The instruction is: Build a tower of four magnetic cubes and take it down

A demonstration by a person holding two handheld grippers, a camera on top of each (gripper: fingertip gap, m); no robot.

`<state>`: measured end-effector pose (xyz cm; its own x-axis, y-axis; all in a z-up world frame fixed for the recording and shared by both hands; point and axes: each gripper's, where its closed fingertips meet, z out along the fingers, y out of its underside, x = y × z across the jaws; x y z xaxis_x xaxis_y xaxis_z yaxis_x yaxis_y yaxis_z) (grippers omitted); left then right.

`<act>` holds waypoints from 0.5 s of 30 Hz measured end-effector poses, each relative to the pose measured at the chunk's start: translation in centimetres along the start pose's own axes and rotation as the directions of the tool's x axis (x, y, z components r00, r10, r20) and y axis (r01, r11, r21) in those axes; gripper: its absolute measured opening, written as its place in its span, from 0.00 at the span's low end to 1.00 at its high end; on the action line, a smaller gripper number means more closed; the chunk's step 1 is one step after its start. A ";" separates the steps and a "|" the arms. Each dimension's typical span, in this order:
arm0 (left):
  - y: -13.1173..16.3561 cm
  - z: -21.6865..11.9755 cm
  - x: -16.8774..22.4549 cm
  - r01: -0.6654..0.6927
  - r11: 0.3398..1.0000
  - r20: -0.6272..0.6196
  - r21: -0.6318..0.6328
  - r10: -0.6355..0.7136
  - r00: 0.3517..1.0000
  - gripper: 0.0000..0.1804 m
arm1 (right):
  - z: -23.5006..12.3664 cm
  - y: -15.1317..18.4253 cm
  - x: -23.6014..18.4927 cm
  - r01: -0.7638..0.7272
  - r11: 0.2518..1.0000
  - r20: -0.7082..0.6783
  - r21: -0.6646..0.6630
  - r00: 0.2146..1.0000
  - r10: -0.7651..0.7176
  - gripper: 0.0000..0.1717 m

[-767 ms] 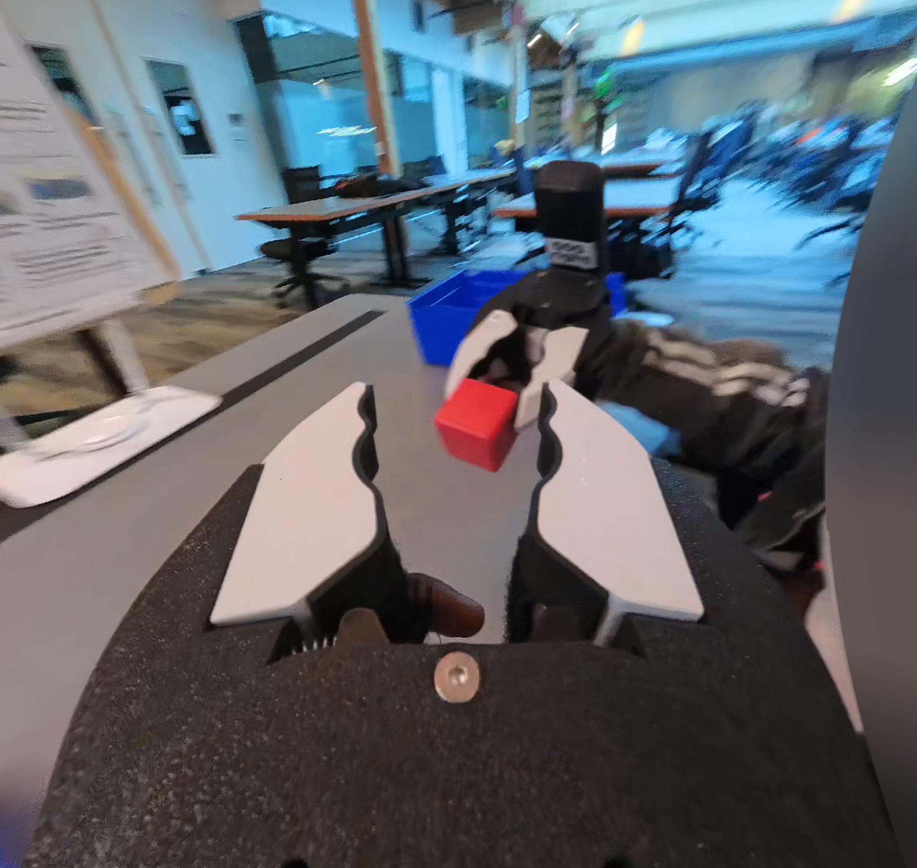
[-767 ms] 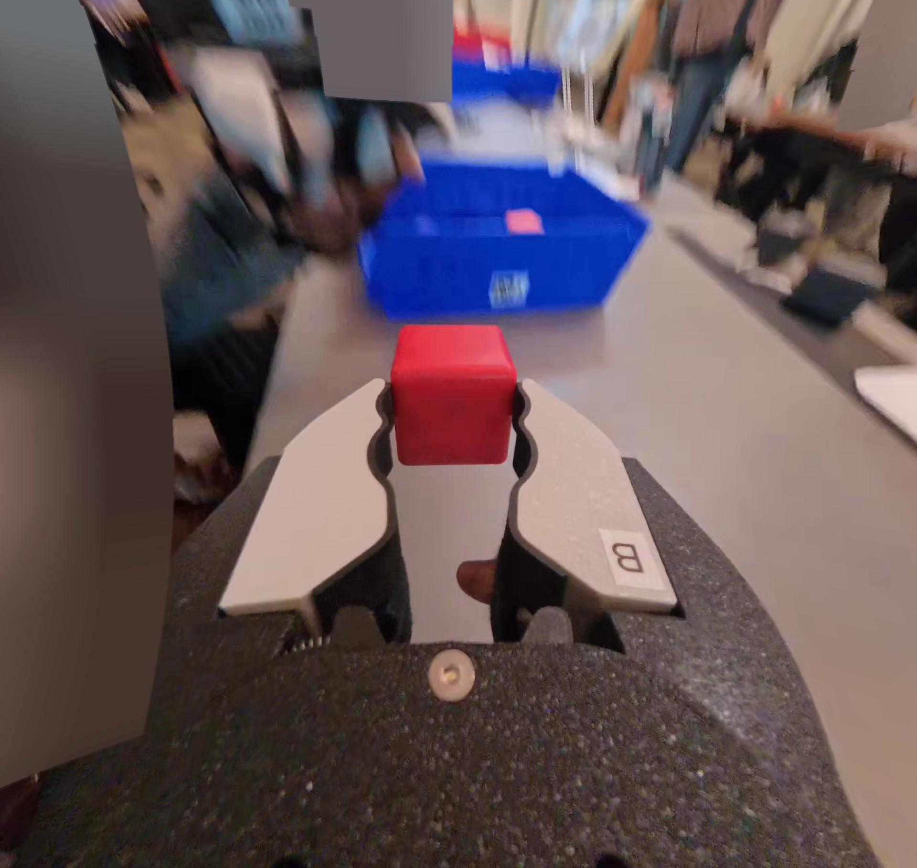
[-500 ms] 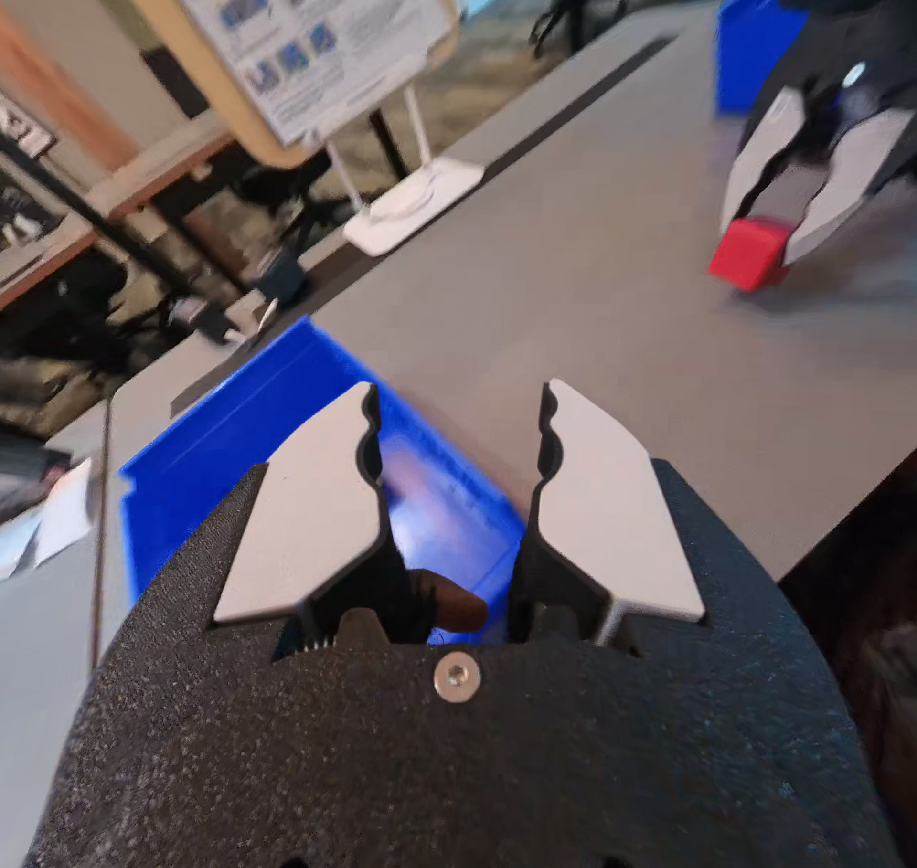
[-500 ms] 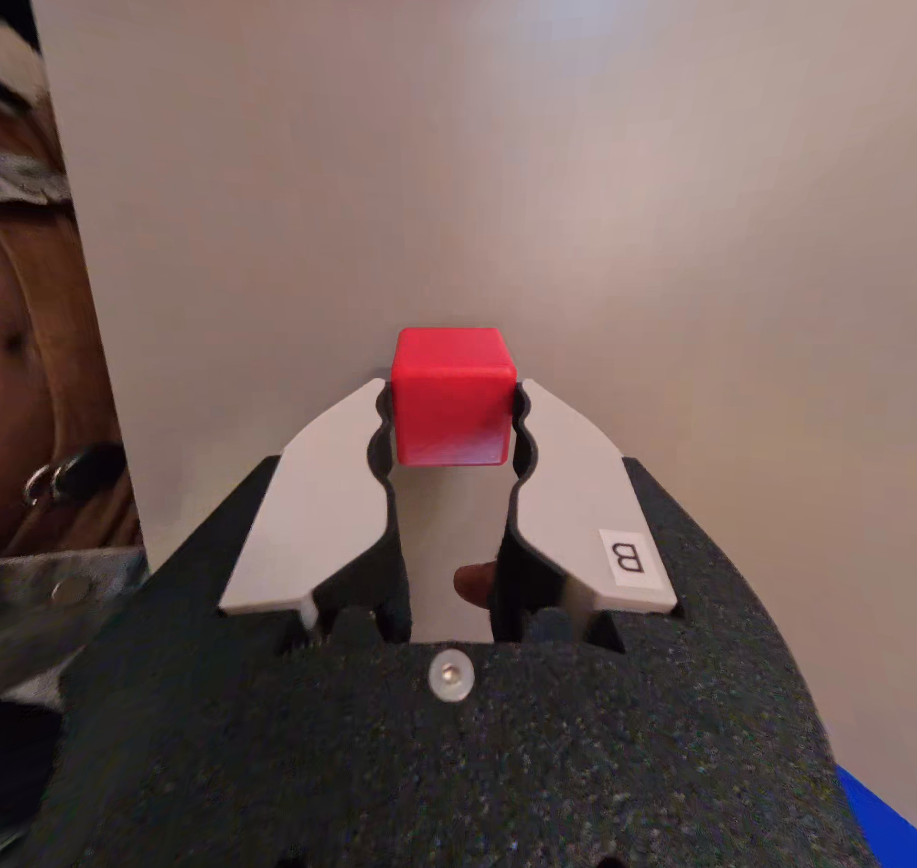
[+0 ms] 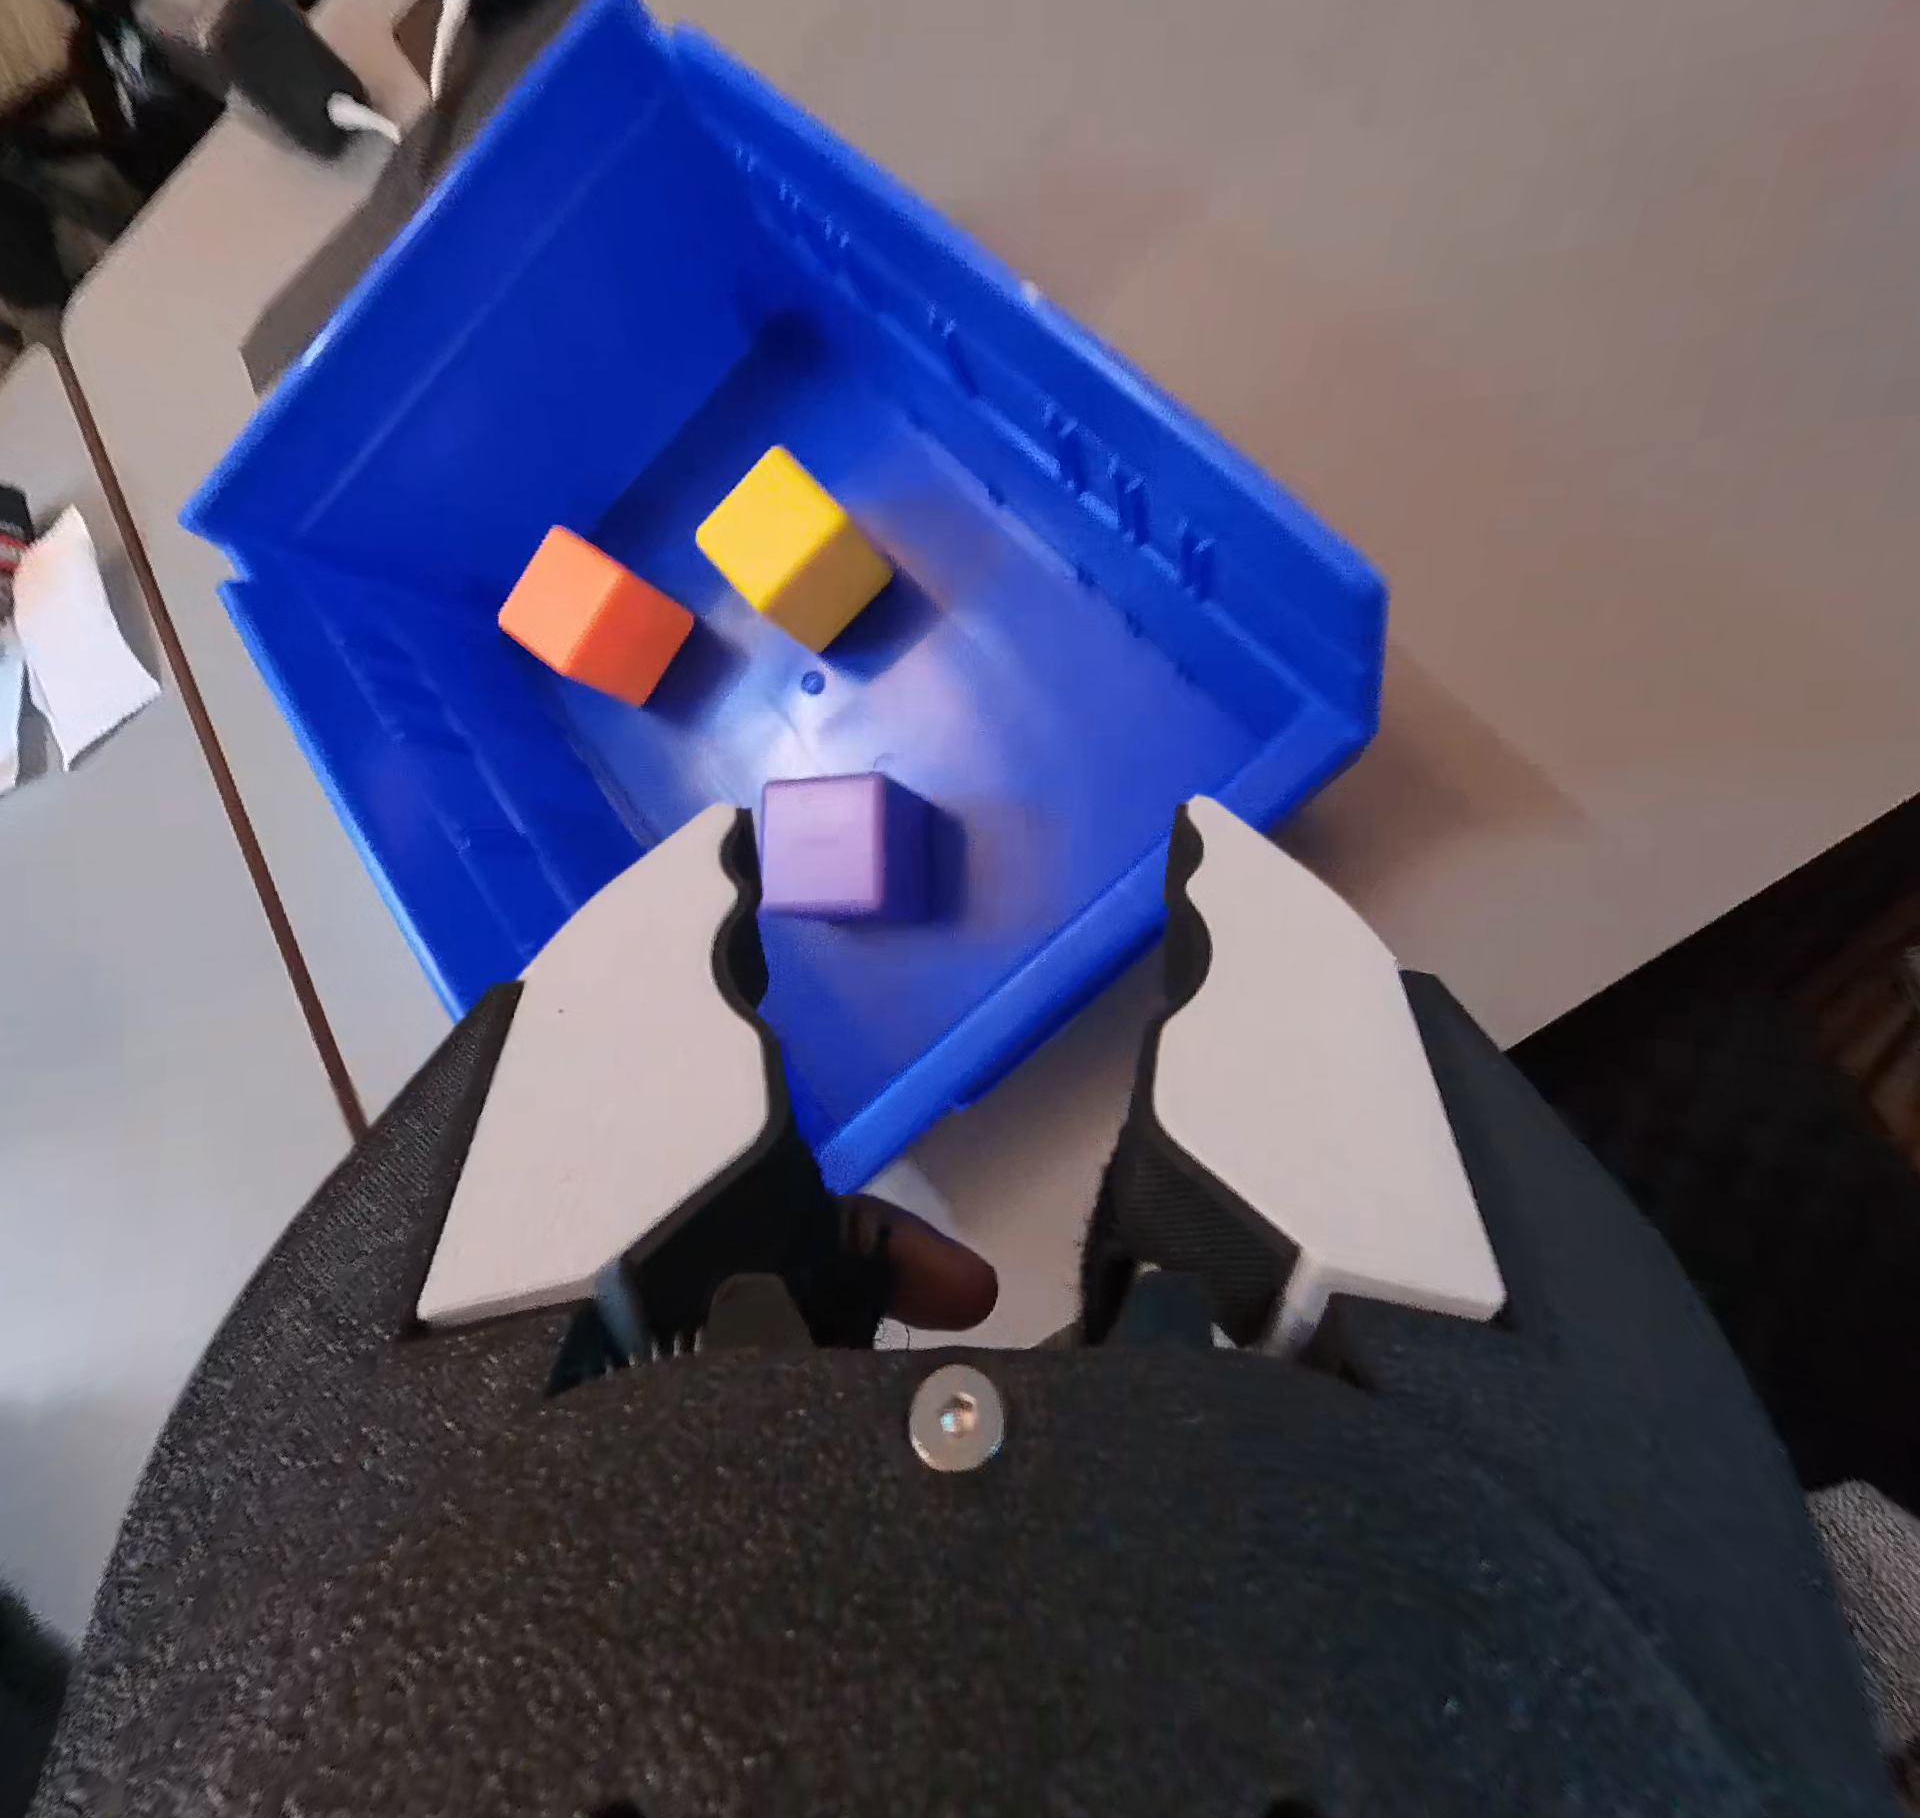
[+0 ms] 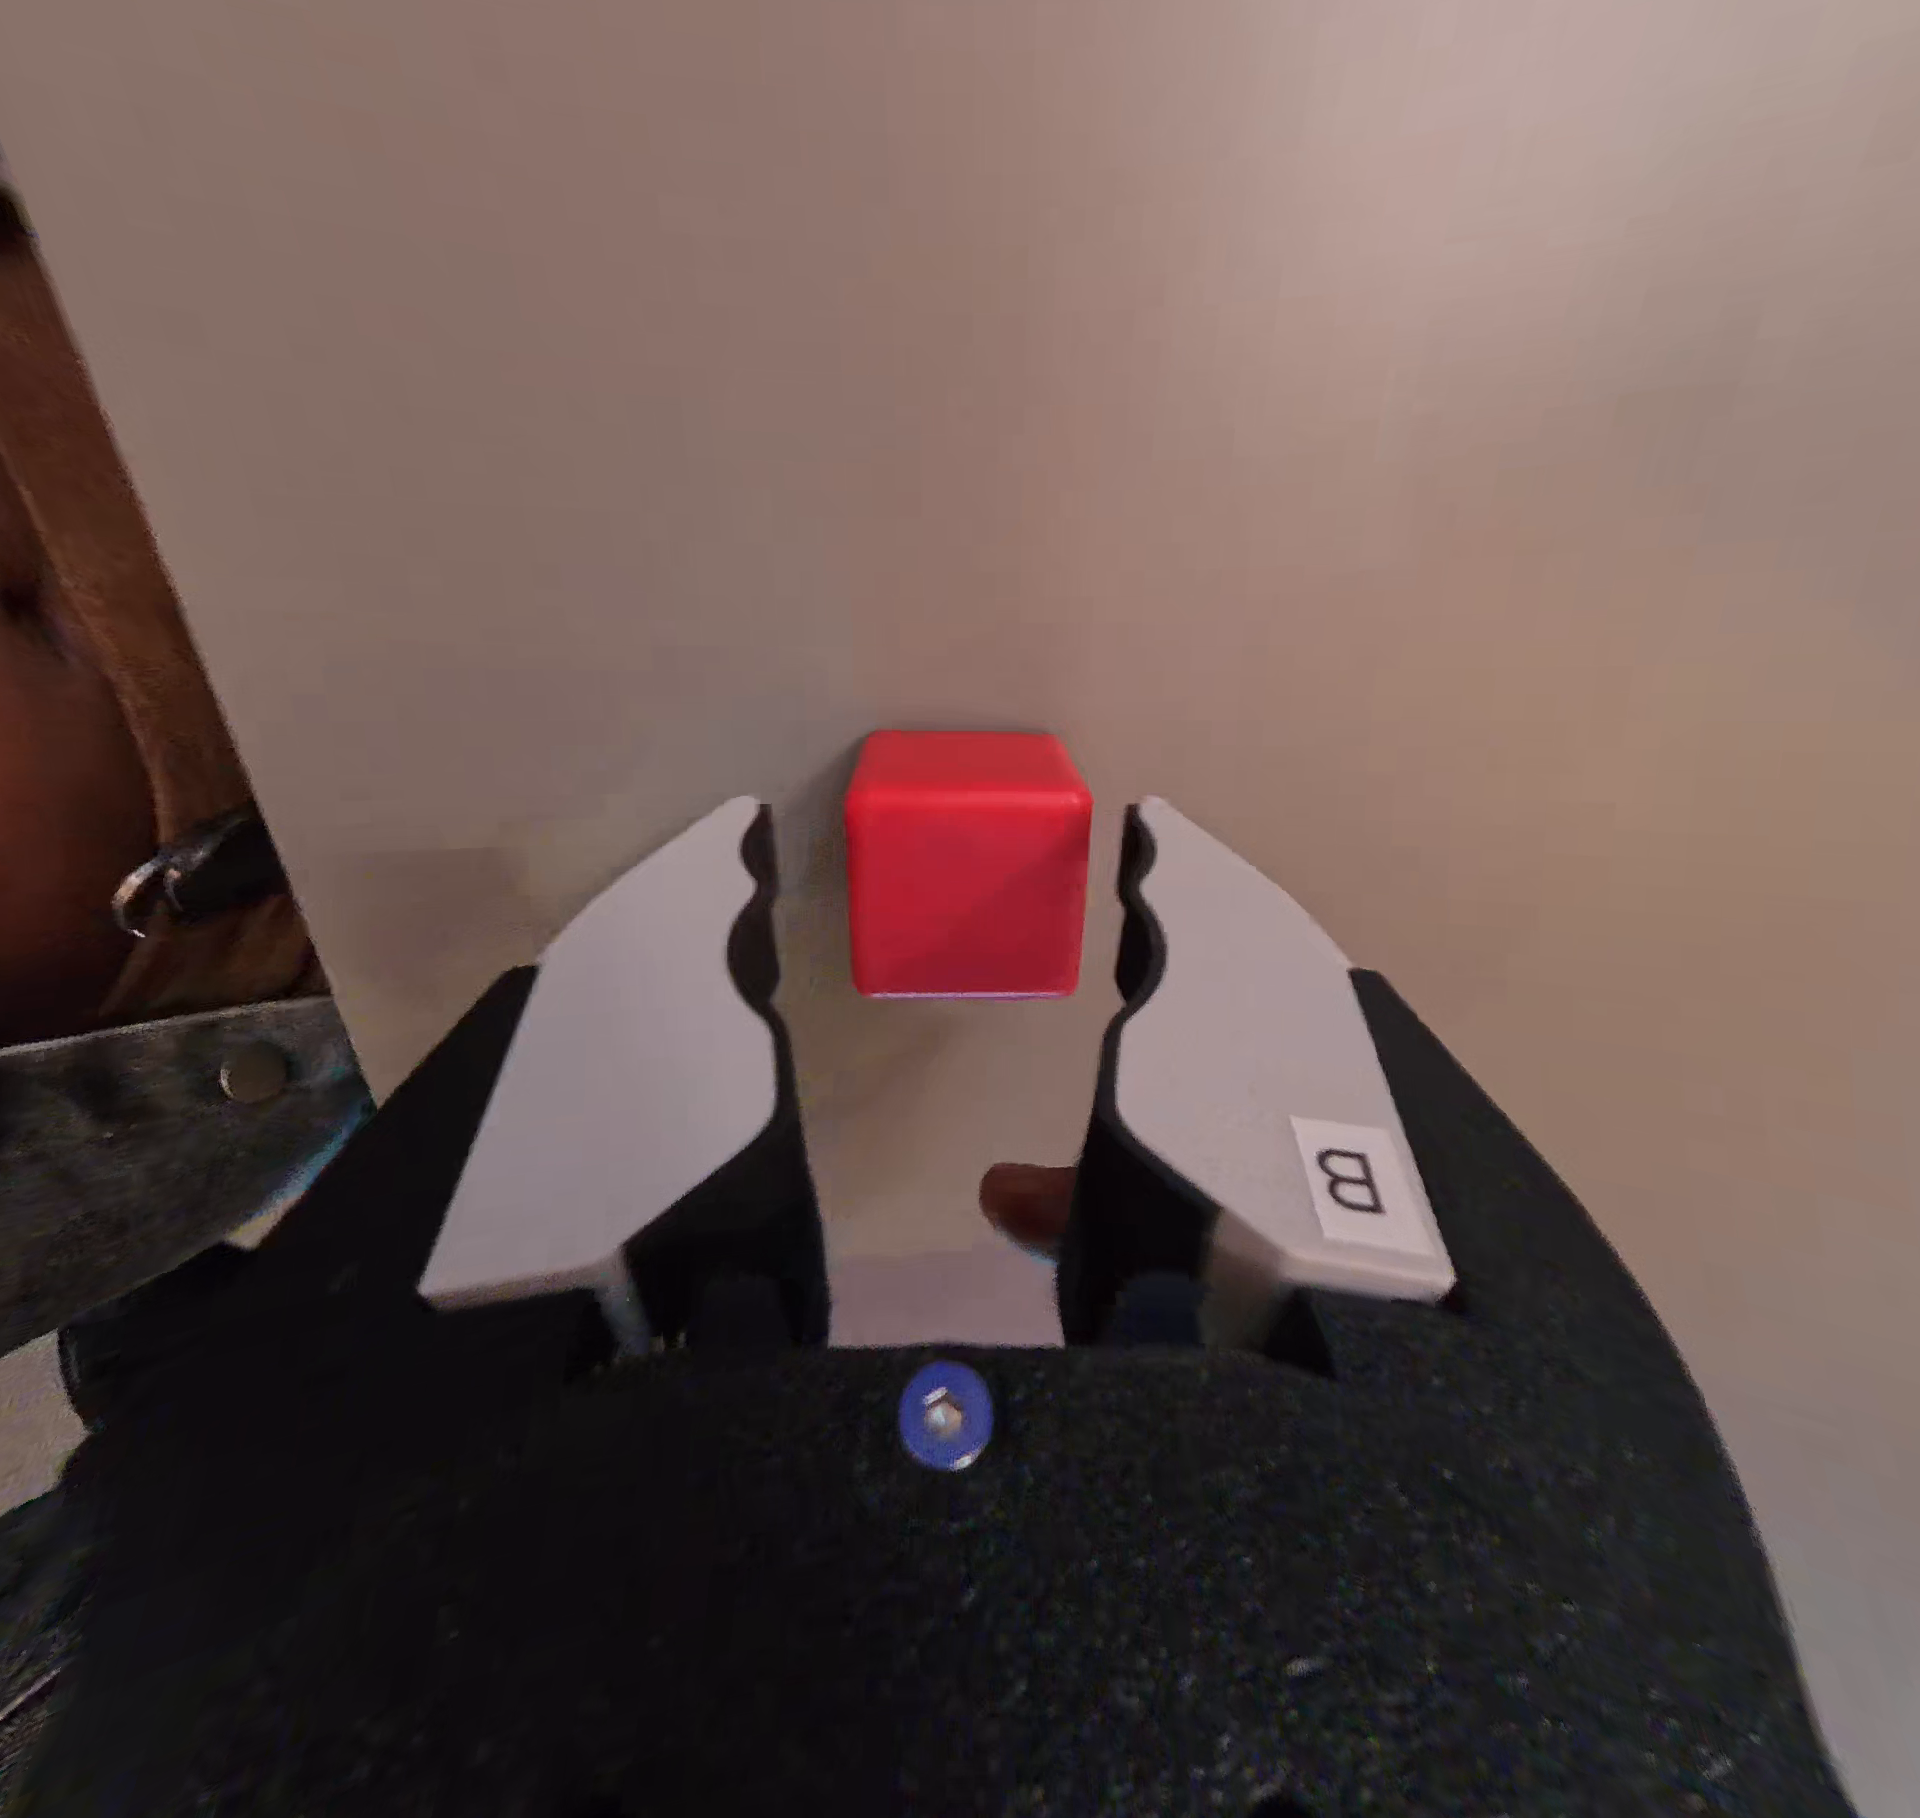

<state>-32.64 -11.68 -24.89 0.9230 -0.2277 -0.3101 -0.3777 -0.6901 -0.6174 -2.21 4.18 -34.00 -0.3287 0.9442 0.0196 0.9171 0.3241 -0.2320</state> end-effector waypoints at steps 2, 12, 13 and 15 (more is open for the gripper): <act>0.9 0.6 -1.0 0.020 0.998 0.007 -0.061 -0.019 1.000 0.41 | -1.3 -1.4 -0.1 -0.005 0.988 -0.010 0.153 1.000 0.007 0.43; 5.5 7.7 -3.2 0.045 0.907 -0.052 -0.418 -0.073 0.996 0.35 | -6.6 -1.9 -0.5 -0.046 0.812 -0.053 0.582 0.994 0.095 0.42; 6.1 8.2 -3.4 0.047 0.892 -0.043 -0.449 -0.074 0.996 0.34 | -6.8 -1.7 -0.4 -0.046 0.808 -0.056 0.587 0.994 0.098 0.42; 7.0 9.0 -3.5 0.060 0.875 -0.047 -0.480 -0.094 0.994 0.29 | -7.1 -1.4 -0.2 -0.049 0.803 -0.060 0.594 0.993 0.105 0.43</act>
<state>-39.16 -9.51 -34.65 0.9570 -0.1936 -0.2161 -0.2395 -0.9475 -0.2118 -1.81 3.91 -26.75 -0.2161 0.9749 0.0538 0.6183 0.1793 -0.7653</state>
